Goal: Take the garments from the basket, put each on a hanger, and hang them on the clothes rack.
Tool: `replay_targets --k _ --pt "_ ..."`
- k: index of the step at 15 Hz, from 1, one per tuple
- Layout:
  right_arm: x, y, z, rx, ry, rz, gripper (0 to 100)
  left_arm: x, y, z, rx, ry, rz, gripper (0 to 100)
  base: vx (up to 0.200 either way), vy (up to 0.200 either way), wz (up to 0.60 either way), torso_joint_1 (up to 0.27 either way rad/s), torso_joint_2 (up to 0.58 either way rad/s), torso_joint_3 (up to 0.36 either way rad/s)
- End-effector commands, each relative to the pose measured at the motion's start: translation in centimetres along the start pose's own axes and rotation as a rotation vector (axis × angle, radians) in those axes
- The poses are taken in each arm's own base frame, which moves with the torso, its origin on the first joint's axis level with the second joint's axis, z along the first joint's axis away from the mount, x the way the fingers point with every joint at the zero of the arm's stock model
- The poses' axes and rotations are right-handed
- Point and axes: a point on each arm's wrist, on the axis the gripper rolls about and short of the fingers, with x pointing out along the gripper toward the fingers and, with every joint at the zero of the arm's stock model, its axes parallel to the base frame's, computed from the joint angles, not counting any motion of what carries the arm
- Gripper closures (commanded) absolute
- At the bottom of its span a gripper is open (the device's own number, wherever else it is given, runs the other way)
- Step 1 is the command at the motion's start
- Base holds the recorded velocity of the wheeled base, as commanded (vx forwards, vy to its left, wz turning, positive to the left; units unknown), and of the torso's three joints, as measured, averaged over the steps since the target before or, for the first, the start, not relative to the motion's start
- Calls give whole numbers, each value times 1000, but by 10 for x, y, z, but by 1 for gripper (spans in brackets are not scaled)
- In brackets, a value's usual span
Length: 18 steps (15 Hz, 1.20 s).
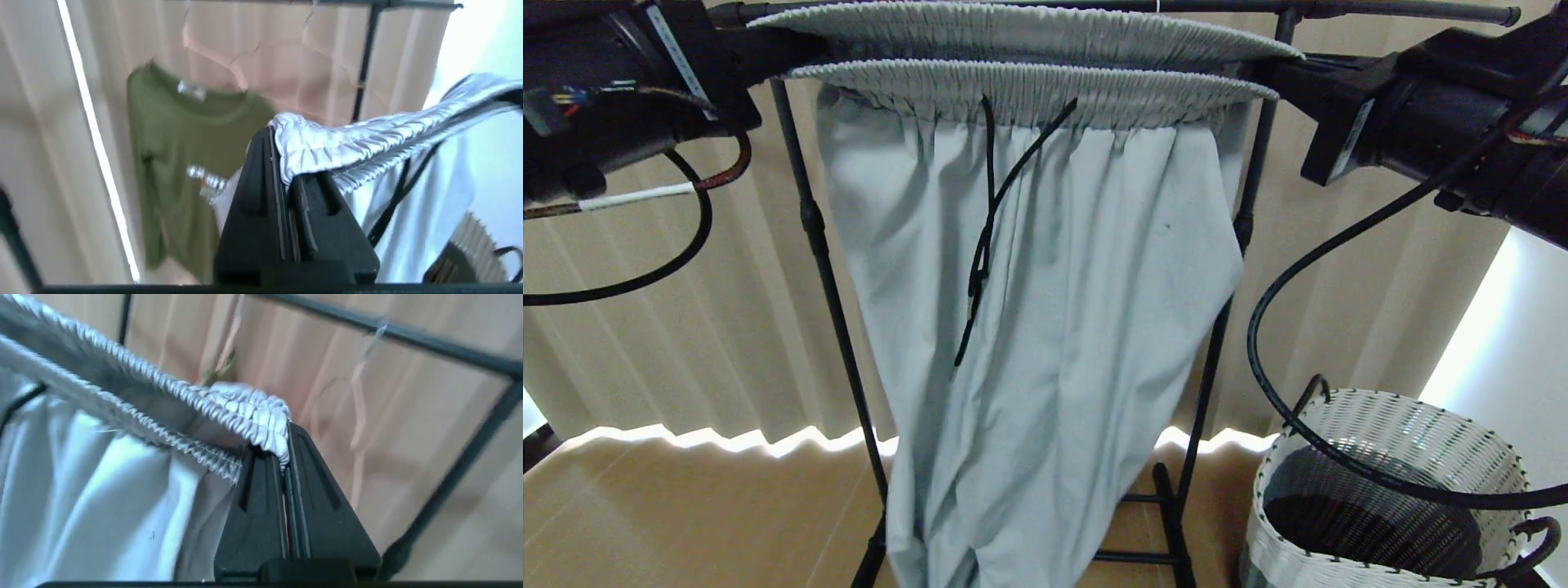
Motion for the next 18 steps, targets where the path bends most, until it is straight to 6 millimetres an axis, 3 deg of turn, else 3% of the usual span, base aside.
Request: replay_targets --k 1,3,5,7,14,16,18 --pt "-3 1 -12 -3 40 3 100 0 -5 -22 -9 76 -20 100 0 0 0 0 0 0" --pt "-8 4 -22 -5 77 11 100 -4 -10 -53 -15 176 -37 100 0 0 0 0 0 0" --pt "-9 4 -23 -5 81 10 100 -5 -19 -58 -18 194 -49 100 0 0 0 0 0 0" --pt "-10 -6 -26 -13 93 -28 100 -6 -38 -60 -25 202 -124 100 0 0 0 0 0 0" --pt "-15 -12 -37 -17 134 -53 100 -5 -47 -62 -12 206 -102 100 0 0 0 0 0 0" --pt "-20 -15 -35 -20 128 -62 100 0 -46 -64 -11 214 -96 100 0 0 0 0 0 0" --pt "-39 -18 -20 -22 98 -73 100 20 -45 -65 -8 214 -59 100 0 0 0 0 0 0"
